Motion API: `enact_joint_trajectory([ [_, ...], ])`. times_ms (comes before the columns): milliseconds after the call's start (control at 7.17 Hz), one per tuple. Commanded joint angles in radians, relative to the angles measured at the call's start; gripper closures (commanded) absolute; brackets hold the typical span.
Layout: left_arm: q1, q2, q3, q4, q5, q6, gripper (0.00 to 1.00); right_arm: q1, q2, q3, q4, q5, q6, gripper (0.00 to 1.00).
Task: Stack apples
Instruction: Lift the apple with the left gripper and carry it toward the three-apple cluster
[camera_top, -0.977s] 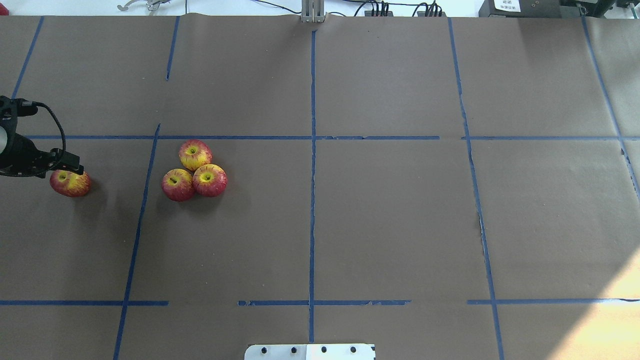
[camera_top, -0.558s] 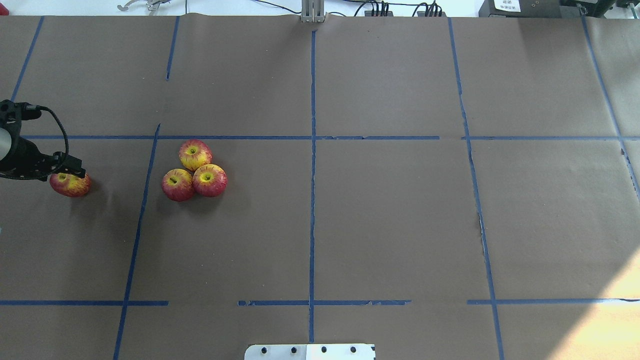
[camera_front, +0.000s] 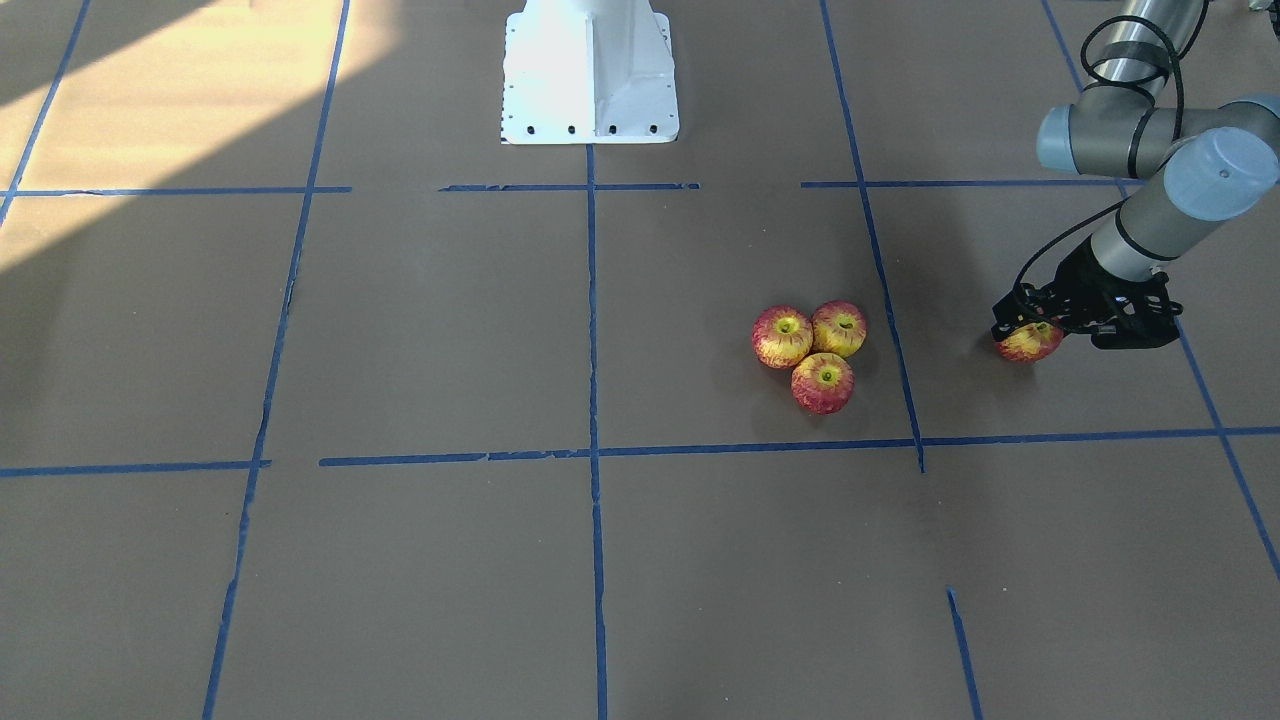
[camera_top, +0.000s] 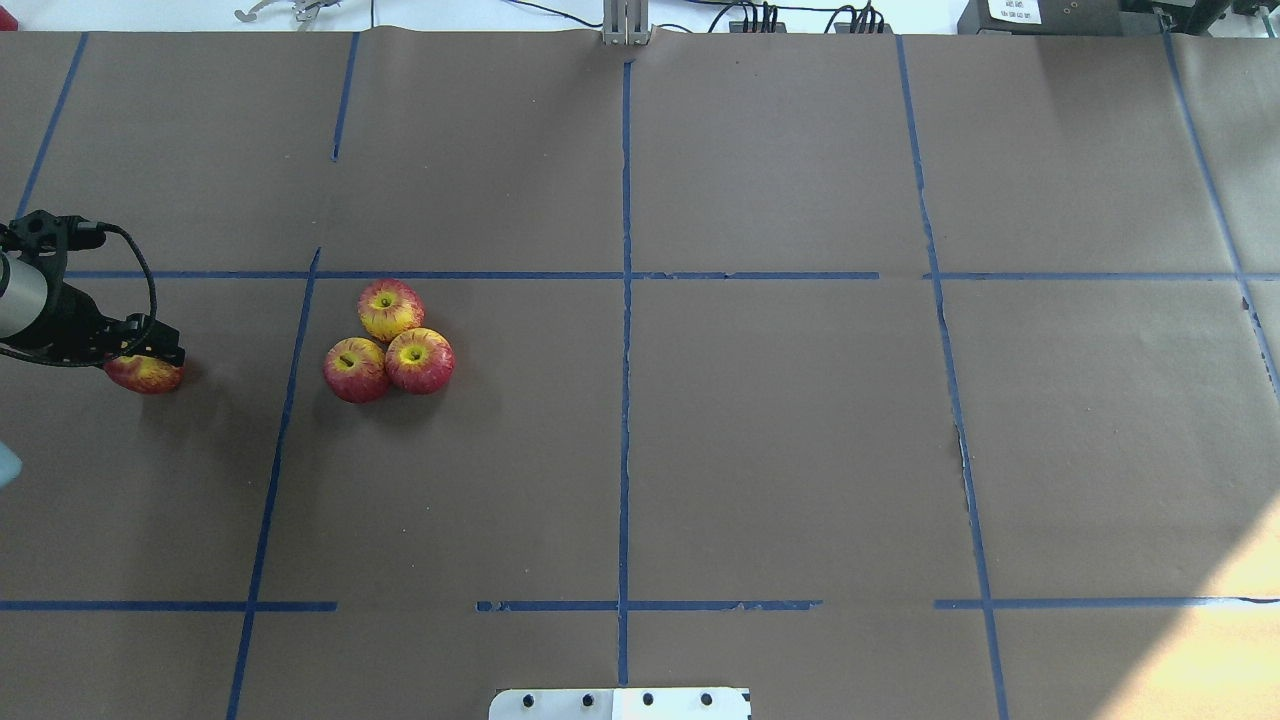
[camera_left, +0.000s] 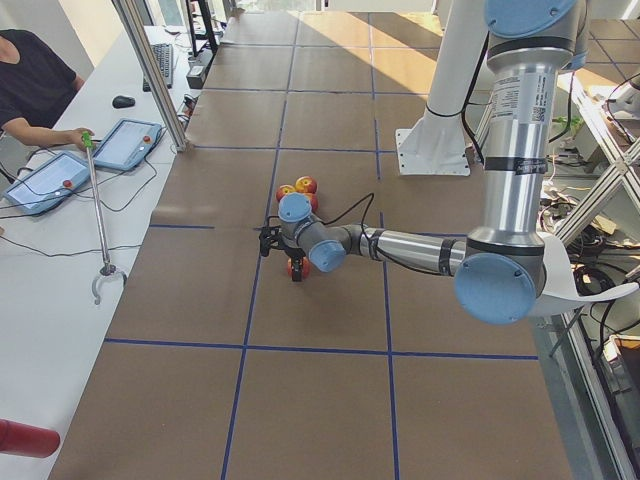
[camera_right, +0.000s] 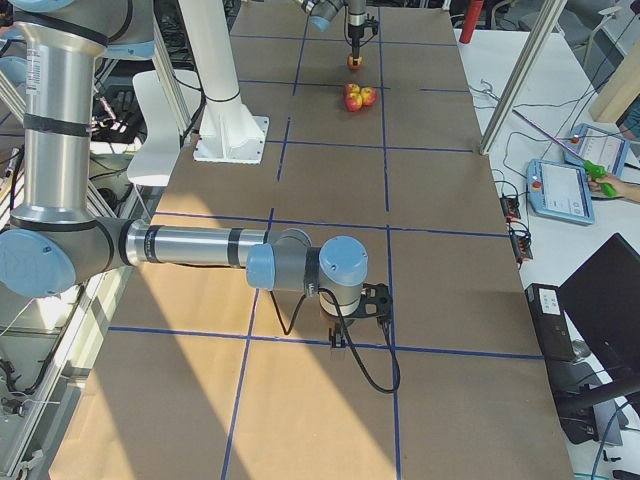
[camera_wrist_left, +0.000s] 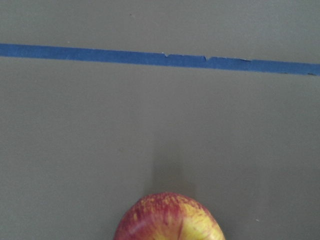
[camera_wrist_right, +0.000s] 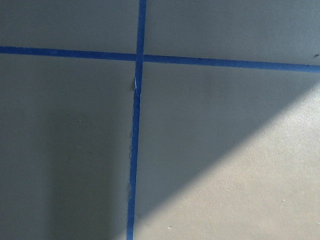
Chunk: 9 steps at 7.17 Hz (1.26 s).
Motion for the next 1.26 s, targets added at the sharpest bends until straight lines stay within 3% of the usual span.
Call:
enact_joint_trajectory([
  [0, 0.000, 0.000, -0.014, 0.002, -0.001, -0.001, 0.96, 0.000, 0.000, 0.000, 0.000, 0.000, 0.000, 0.00],
  [140, -0.011, 0.011, -0.102, 0.025, -0.007, -0.003, 1.00, 0.000, 0.000, 0.000, 0.002, 0.000, 0.000, 0.00],
  [279, -0.010, -0.001, -0.217, 0.142, -0.009, -0.013, 1.00, 0.000, 0.000, 0.000, 0.000, 0.000, 0.000, 0.00],
  [419, -0.004, -0.065, -0.270, 0.254, -0.009, -0.093, 1.00, 0.000, 0.000, 0.000, 0.000, 0.000, 0.000, 0.00],
  [698, 0.025, -0.217, -0.257, 0.322, -0.009, -0.266, 1.00, 0.000, 0.000, 0.000, 0.000, 0.000, 0.000, 0.00],
  [1116, 0.136, -0.322, -0.194, 0.325, 0.002, -0.342, 1.00, 0.000, 0.000, 0.000, 0.000, 0.000, 0.000, 0.00],
])
